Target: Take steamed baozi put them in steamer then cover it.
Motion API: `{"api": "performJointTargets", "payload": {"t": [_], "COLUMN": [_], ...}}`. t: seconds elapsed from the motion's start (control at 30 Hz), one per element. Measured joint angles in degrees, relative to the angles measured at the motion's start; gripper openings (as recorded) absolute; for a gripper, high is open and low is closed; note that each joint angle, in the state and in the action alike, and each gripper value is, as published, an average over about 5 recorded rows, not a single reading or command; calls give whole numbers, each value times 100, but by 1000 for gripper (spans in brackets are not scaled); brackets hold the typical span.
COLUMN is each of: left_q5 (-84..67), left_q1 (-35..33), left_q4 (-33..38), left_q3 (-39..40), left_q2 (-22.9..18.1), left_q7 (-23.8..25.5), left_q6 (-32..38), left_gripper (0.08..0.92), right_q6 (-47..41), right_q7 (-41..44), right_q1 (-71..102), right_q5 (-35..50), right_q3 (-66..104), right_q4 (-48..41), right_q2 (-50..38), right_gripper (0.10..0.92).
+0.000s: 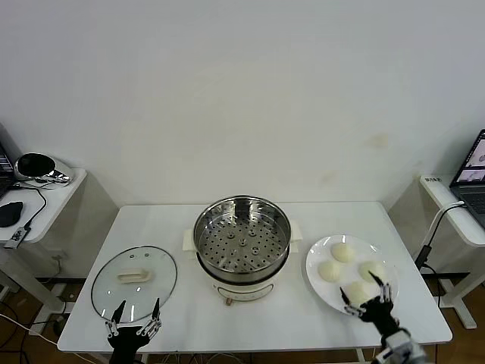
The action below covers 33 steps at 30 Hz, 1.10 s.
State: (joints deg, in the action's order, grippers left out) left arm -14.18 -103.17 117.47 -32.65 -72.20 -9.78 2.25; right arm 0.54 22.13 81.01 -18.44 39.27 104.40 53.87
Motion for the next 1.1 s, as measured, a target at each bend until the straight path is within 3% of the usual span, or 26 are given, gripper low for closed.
{"api": "performJointTargets", "payload": {"t": [0.53,0.77,1.1], "left_q5": [306,392,490], "left_q1": [16,-10,34], "left_q4": [7,34,4], "left_q3": [-256,-383,-556], "left_q2": [16,25,29], "left_q7": [39,54,59], "left_q6": [-155,-174,-180], "left_gripper": [823,823,823], "right_q6": [-359,-275,-226], "right_q7": [2624,3398,3846], "right_q1": [-3532,-5046,-6222], "right_q5": [-334,-257,-332], "right_q3": [-2613,-4126,-5535], "right_q4": [-1687,-2497,-3550], "right_q2": [-1698,-1747,-1306], "right_gripper": [823,823,823]}}
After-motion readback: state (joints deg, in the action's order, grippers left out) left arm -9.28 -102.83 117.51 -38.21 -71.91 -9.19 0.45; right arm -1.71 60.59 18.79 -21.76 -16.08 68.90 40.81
